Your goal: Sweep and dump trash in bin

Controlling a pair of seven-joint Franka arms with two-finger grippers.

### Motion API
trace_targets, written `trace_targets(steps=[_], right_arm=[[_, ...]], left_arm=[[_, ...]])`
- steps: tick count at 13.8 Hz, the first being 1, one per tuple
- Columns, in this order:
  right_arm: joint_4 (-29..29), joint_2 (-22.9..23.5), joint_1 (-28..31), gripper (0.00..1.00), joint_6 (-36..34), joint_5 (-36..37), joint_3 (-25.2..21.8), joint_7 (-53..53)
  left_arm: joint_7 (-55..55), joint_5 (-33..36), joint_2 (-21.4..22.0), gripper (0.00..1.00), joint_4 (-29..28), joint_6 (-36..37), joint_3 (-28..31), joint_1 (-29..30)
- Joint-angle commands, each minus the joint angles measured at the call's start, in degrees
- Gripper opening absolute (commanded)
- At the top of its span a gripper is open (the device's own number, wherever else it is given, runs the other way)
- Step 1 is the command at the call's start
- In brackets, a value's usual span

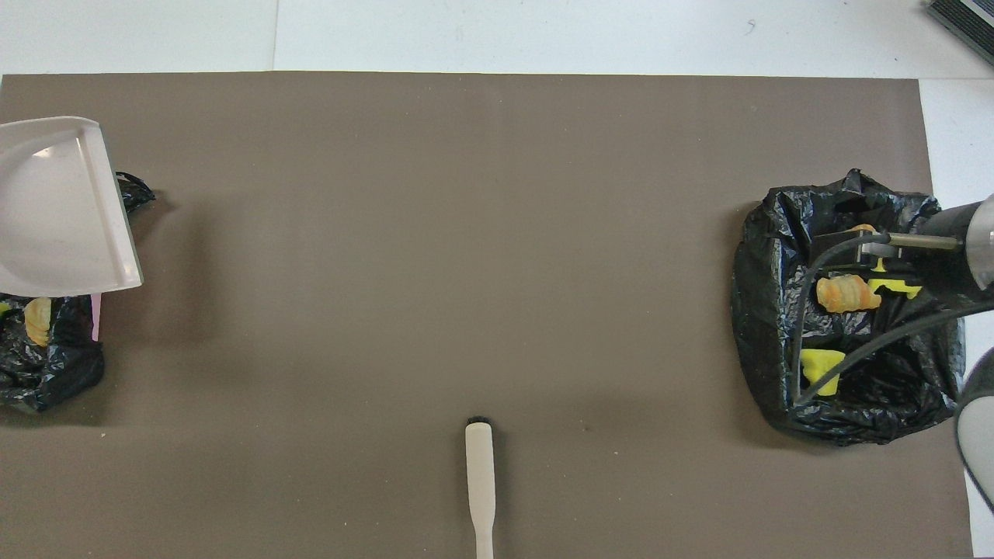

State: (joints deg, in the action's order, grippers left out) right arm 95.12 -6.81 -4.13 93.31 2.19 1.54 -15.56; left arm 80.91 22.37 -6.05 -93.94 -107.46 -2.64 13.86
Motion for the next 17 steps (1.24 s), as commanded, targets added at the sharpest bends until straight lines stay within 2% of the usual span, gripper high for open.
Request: trace_targets(steps=[1,4,8,12,17], right_arm=[[-6.0,2.2,0.8,1.00,-5.1,0.0,-0.6,1.2],[-10.0,4.9,2.3,1.00,-8.9,-2.2,-0.9,0.5],[-10.0,5.0,3.4,1.00,-8.8,-3.5,-0.8,0.2],[-9.7,4.9,3.6,1.00,-8.6,-3.7,-0.8,-0.1],[-9.7,4.8,3.4,1.00,-8.8,-3.1,-0.7,-0.1]], left_arm=[[-12.6,-4.0,2.3,0.00,-1.9,6.3,0.4,-3.2],[-28.8,-9.1,4.4,0.00,-4.3,12.1,0.4,-7.6],[-47.9,-17.9,5.8,0.00,-6.2,16.1,0.4,-13.6],[-69.1,-20.3,6.2,0.00,-8.5,13.9,0.4,-24.7],[-88.3,-24.7,4.8,0.00,-12.9,4.1,0.4,-34.1]])
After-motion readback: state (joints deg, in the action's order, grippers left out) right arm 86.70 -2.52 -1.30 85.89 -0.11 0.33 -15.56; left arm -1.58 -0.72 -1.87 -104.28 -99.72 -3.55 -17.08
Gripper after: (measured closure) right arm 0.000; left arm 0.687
